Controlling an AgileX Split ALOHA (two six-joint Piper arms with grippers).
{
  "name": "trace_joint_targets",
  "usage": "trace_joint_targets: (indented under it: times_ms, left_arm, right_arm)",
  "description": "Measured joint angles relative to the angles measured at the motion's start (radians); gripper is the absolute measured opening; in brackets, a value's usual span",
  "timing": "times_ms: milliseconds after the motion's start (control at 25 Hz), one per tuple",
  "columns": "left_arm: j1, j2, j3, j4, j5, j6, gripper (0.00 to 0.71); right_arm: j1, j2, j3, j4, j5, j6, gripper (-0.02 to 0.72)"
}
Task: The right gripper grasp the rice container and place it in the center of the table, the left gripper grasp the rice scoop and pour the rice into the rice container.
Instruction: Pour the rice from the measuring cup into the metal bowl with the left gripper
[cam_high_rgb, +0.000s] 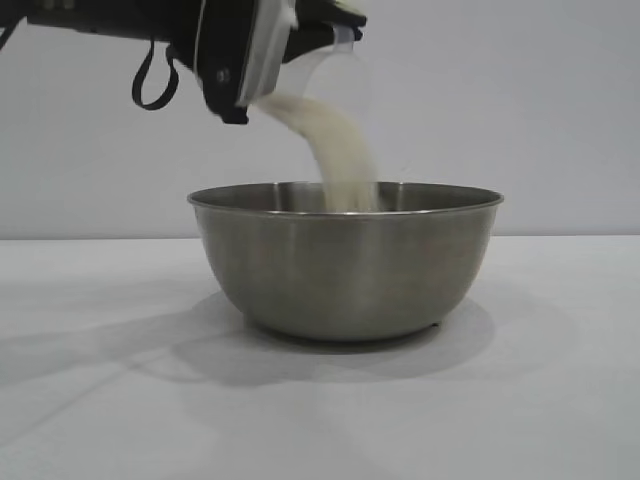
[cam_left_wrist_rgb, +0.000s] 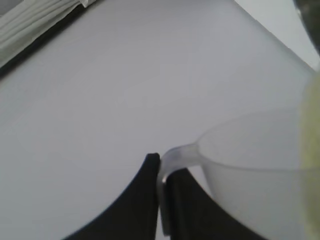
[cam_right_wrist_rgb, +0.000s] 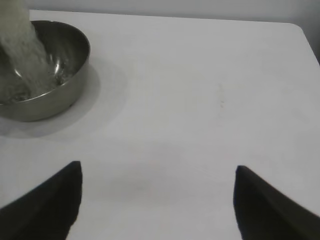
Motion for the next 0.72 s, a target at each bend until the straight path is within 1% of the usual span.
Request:
trace_joint_targets:
  times_ms: [480,720]
  left_arm:
    - [0.000,0.020,-0.001,0.000,0.005,0.259,0.000]
    - [0.000,0.020,-0.001,0.043,0.005,0.270,0.000]
  right_arm:
    - [0.000,0.000,0.000,0.000,0.000,0.000,0.566]
    - [0.000,0.000,0.000,0.000,0.000,0.000,0.566]
